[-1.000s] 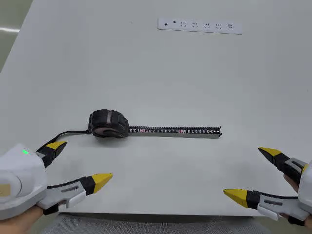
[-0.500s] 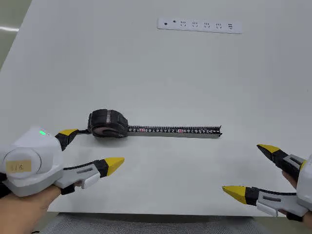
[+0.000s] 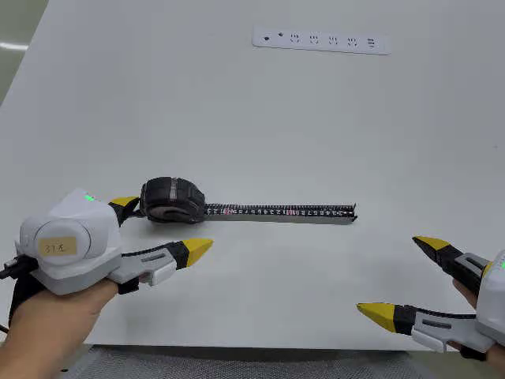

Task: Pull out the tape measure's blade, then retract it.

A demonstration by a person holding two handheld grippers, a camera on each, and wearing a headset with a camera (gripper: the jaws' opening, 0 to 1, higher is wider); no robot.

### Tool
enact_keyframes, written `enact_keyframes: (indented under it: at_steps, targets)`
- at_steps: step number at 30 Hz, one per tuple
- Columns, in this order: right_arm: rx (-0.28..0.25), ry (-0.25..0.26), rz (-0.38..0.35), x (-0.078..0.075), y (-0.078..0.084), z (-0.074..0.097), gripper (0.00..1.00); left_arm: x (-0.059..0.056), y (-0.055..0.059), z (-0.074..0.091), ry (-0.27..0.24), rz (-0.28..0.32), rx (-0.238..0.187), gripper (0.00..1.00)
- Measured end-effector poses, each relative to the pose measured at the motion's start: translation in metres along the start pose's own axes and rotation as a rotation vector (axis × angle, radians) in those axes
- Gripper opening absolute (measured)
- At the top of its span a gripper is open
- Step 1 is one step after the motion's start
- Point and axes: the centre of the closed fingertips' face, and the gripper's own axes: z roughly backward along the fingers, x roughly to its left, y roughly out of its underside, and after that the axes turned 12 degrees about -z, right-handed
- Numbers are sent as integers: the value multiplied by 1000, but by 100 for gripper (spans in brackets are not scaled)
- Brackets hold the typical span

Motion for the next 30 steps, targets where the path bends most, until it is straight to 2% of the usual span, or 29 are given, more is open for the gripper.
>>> enact_keyframes:
  at_steps: [6,9,23,30]
  targets:
    - [0,-6,-1,1,0,-1,81,0,3,-2,-19,9,4,77]
    - [3,-15,2,3,-1,-3,81,1,0,-3,-34,41,-10,77]
    - [25,-39,68,-9,-12,-10,74,10,-4,-14,-161,120,-20,74]
    - [48,-59,112,-15,-19,-17,71,13,-5,-19,-198,138,-14,75]
